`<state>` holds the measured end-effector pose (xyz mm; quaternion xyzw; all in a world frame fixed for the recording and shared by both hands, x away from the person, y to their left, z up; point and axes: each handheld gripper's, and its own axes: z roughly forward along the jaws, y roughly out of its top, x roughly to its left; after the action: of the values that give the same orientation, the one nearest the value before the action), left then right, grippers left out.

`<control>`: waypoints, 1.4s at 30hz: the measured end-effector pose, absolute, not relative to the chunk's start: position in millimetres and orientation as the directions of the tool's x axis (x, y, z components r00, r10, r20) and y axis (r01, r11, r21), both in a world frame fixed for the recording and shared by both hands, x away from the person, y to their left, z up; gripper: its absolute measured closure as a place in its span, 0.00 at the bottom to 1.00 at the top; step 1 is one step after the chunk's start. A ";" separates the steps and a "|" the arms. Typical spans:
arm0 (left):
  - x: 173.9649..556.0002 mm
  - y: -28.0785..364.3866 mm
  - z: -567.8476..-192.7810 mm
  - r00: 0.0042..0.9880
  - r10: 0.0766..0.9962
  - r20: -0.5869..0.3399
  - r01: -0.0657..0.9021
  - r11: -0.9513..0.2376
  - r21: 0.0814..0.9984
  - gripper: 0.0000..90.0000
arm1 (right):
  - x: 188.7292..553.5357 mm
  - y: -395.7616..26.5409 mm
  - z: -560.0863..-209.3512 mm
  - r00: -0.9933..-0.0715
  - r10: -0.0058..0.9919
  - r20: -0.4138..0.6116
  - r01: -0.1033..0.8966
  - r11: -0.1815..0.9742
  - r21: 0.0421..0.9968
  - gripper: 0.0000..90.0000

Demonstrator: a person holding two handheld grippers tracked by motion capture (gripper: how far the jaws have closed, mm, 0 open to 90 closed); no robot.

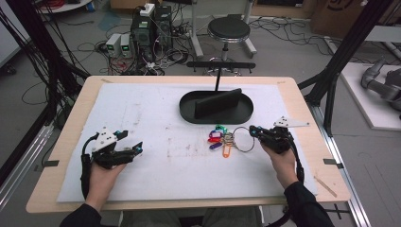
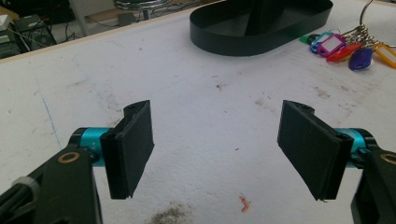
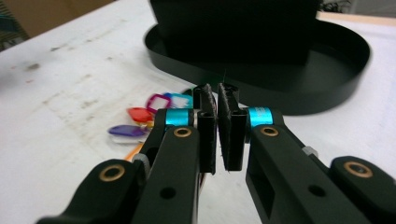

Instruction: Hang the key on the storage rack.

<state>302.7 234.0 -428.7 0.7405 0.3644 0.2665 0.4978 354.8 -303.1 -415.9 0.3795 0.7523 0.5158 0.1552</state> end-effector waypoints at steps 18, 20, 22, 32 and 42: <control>302.6 231.9 -428.9 0.604 0.796 0.042 0.271 -0.254 0.929 0.30 | 353.2 -289.7 -418.1 -0.666 0.716 0.209 0.487 0.205 0.849 0.97; 302.6 231.7 -428.9 0.604 0.796 0.039 0.271 -0.251 0.929 0.30 | 352.9 -289.2 -417.7 -0.672 0.712 0.204 0.481 0.210 0.851 0.97; 302.6 231.6 -428.9 0.605 0.795 0.039 0.271 -0.252 0.929 0.30 | 351.9 -288.1 -416.6 -0.677 0.709 0.198 0.476 0.217 0.852 0.97; 303.1 231.4 -429.0 0.613 0.789 0.040 0.271 -0.257 0.928 0.30 | 350.0 -289.7 -408.4 -0.701 0.692 0.175 0.432 0.216 0.876 0.97; 302.9 230.5 -428.5 0.616 0.786 0.045 0.268 -0.263 0.927 0.30 | 348.9 -293.9 -387.8 -0.750 0.646 0.141 0.361 0.222 0.906 0.97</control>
<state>302.9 230.5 -428.5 0.7505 0.3512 0.2616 0.4950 348.9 -293.9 -387.8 0.3271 0.7701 0.5310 0.1340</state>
